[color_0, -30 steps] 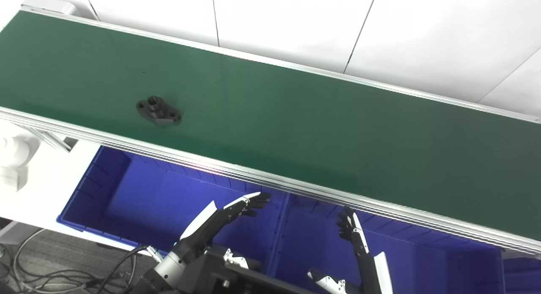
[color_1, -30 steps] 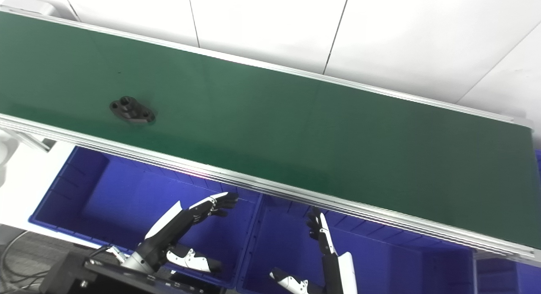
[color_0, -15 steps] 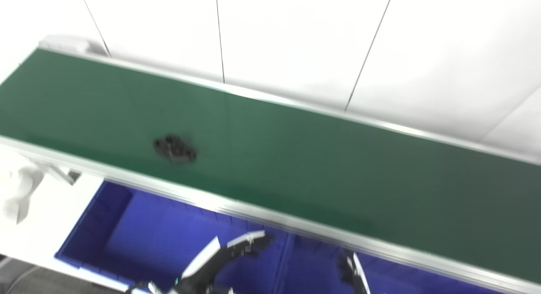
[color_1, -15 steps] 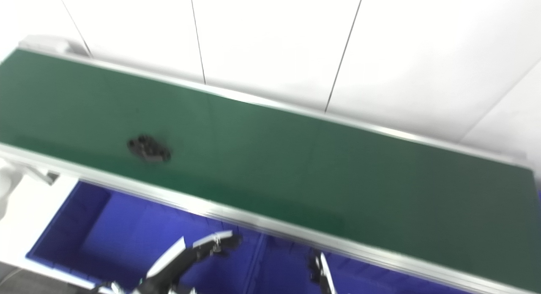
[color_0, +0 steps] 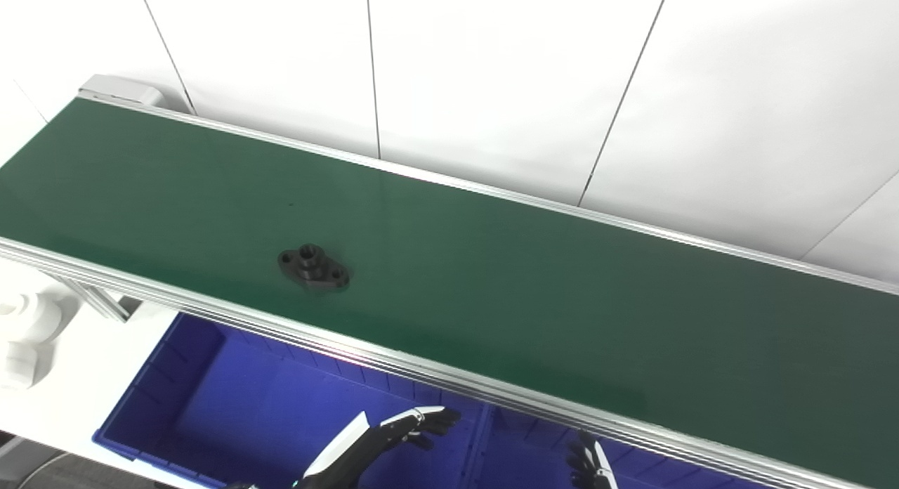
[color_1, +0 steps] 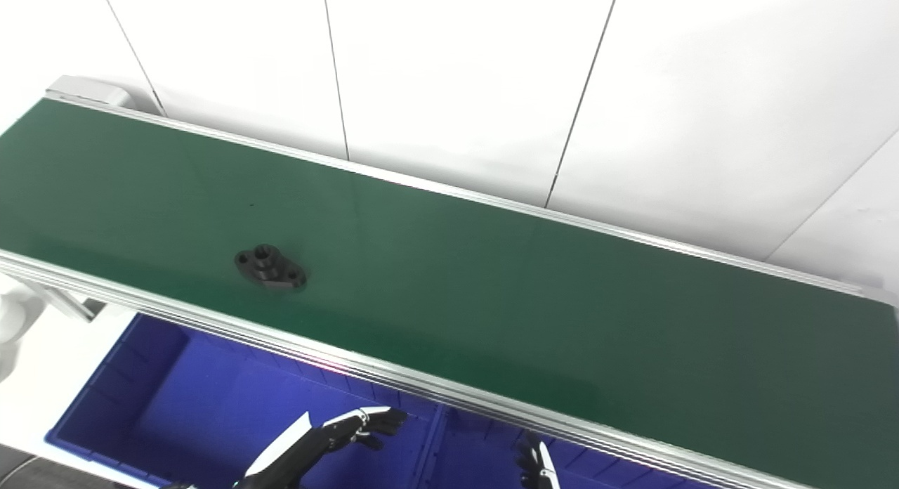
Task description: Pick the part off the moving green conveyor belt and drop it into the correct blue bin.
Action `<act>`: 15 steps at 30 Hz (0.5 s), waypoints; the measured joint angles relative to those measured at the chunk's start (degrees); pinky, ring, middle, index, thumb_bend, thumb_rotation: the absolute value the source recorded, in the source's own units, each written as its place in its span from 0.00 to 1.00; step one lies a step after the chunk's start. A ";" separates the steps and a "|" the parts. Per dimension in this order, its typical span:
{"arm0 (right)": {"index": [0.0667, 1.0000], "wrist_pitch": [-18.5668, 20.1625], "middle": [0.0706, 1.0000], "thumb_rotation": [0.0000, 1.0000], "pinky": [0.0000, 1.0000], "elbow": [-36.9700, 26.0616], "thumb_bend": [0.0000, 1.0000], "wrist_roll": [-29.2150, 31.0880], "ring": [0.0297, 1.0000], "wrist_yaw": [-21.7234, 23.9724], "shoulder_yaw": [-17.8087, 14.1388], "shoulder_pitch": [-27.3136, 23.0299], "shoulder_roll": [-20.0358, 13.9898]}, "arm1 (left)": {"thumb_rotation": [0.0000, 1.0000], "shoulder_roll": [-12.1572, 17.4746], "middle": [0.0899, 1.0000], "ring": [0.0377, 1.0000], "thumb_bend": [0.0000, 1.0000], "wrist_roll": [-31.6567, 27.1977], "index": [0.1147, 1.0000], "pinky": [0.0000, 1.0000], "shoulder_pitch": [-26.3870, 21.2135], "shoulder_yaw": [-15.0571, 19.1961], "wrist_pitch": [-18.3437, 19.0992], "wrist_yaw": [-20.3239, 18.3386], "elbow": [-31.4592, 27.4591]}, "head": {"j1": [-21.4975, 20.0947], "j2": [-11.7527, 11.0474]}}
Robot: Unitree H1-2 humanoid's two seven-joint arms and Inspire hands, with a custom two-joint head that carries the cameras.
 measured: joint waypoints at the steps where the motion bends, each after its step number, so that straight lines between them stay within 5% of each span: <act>1: 0.97 0.00 0.89 0.59 0.83 -0.34 0.82 0.07 0.86 -0.06 0.08 0.03 -0.04 | 0.45 0.05 0.82 0.81 0.84 -0.01 0.81 0.73 -0.01 -0.23 0.00 0.07 0.03 | -0.17 -0.26; 15: 0.94 -0.13 0.86 0.51 0.89 -10.00 0.78 2.44 0.88 -1.04 0.06 -0.64 -0.92 | 0.47 0.41 0.82 0.80 0.85 0.03 0.81 0.72 -1.01 -1.22 0.00 1.34 0.08 | -1.93 -0.35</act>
